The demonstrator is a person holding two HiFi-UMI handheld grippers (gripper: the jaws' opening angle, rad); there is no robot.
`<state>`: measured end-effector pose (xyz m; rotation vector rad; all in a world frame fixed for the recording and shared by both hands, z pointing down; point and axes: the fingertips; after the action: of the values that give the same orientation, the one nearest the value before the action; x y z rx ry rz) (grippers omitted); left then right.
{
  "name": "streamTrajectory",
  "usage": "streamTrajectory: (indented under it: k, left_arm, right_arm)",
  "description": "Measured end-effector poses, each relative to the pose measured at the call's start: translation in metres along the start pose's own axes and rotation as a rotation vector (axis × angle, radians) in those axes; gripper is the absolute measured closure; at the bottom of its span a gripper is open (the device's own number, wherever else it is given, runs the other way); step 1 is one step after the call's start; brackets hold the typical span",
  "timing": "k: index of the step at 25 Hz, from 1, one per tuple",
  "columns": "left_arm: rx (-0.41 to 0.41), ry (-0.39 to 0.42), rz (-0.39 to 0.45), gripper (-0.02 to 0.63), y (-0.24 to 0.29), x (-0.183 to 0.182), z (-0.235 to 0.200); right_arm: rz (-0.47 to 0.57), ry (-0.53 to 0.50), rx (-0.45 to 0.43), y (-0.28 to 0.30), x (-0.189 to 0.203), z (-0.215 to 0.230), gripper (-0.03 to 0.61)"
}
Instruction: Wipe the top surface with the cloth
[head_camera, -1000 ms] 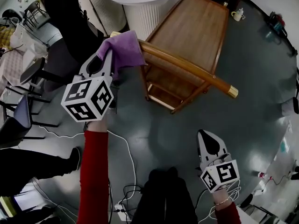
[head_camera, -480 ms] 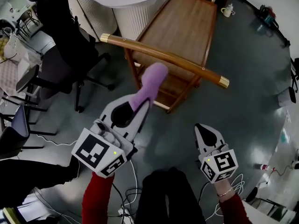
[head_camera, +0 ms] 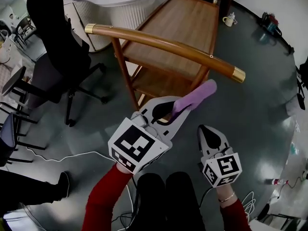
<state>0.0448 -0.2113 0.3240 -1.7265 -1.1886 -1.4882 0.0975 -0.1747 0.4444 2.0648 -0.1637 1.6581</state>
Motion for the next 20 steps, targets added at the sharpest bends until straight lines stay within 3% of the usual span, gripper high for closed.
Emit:
streamTrajectory:
  k: [7, 13, 20]
  left_arm:
    - [-0.07, 0.087, 0.063, 0.561, 0.009, 0.005, -0.03]
    - [-0.199, -0.021, 0.189, 0.561, -0.012, -0.002, -0.076]
    - [-0.386, -0.128, 0.273, 0.561, -0.064, -0.02, -0.152]
  right_arm:
    - [0.145, -0.046, 0.04, 0.026, -0.012, 0.001, 0.568]
    - [0.2, -0.072, 0.054, 0.024, -0.011, 0.001, 0.568]
    - [0.233, -0.077, 0.05, 0.024, -0.023, -0.006, 0.567]
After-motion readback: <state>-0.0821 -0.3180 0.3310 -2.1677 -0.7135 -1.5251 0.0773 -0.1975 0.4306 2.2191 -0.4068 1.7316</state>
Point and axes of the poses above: the fingertips, and each gripper's own axes: y forward along the fingers, z to its right, x out of its underside, and after that the axes turned 14 degrees about -y, right-handed
